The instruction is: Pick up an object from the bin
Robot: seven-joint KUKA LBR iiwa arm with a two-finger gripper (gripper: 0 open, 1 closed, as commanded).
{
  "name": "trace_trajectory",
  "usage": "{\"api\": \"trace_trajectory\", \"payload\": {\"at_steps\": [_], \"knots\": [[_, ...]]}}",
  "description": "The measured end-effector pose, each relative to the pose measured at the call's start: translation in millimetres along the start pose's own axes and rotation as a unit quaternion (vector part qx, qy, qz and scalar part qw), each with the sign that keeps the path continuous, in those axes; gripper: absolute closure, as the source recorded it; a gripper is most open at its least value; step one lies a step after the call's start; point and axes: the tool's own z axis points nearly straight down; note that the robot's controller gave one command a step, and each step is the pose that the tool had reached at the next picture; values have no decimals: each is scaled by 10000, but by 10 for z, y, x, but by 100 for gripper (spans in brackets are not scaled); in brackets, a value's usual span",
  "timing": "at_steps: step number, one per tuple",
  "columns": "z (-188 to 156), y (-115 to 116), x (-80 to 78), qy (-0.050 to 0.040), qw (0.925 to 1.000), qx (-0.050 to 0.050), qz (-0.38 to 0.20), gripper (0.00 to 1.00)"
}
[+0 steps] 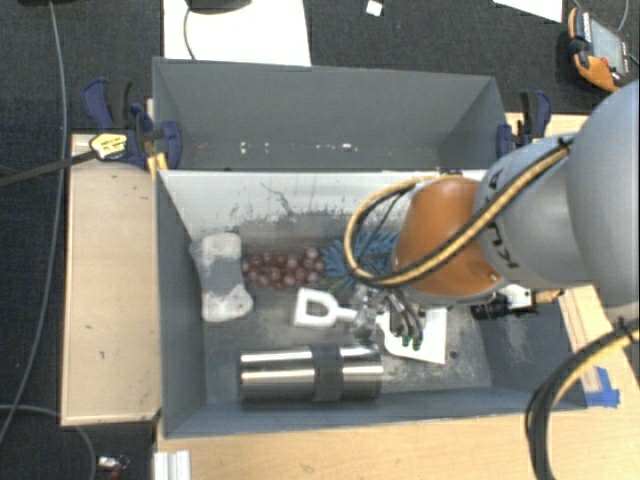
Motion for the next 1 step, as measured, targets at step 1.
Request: {"api": "trace_trajectory", "payload": {"at_steps": [1], "knots": [[-314, 1, -3, 26, 10000, 6, -4, 100]]}}
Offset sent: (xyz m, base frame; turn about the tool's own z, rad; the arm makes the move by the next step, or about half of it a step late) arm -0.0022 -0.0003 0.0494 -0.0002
